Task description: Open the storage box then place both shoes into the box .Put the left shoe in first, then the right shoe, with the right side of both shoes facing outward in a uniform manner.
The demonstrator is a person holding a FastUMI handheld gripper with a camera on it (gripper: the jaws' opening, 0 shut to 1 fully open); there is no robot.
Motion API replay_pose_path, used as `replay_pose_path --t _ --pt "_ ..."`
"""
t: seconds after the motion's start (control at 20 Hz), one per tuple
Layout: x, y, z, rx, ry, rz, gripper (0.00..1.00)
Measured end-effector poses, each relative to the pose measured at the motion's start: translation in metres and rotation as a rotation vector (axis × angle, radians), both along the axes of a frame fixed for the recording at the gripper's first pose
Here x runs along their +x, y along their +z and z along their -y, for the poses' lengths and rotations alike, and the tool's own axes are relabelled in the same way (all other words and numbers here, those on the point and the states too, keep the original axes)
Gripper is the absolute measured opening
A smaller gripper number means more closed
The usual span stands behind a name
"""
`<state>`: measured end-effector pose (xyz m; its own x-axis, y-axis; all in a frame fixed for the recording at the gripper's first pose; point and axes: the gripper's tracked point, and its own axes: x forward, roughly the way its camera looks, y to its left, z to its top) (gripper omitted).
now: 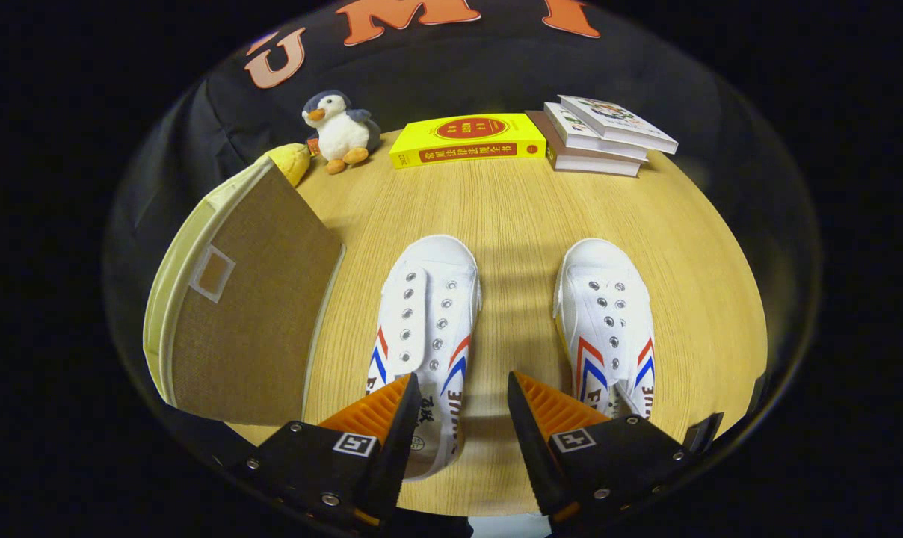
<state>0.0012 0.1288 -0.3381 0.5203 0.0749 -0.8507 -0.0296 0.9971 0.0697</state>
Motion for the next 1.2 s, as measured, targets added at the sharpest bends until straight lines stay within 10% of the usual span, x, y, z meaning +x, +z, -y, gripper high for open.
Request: replay_pose_path --t 0.45,0.6,0.8,1.2 --pt "0.006 -0.025 -0.011 0.108 0.023 -0.077 0.69" --pt "0.006 -0.019 -0.021 0.196 0.012 -0.07 0.24" --pt "0.008 -0.02 -0.019 0.323 -0.081 -0.03 0.01" --pt "0.024 0.039 -0.021 0.366 -0.107 0.097 0.0"
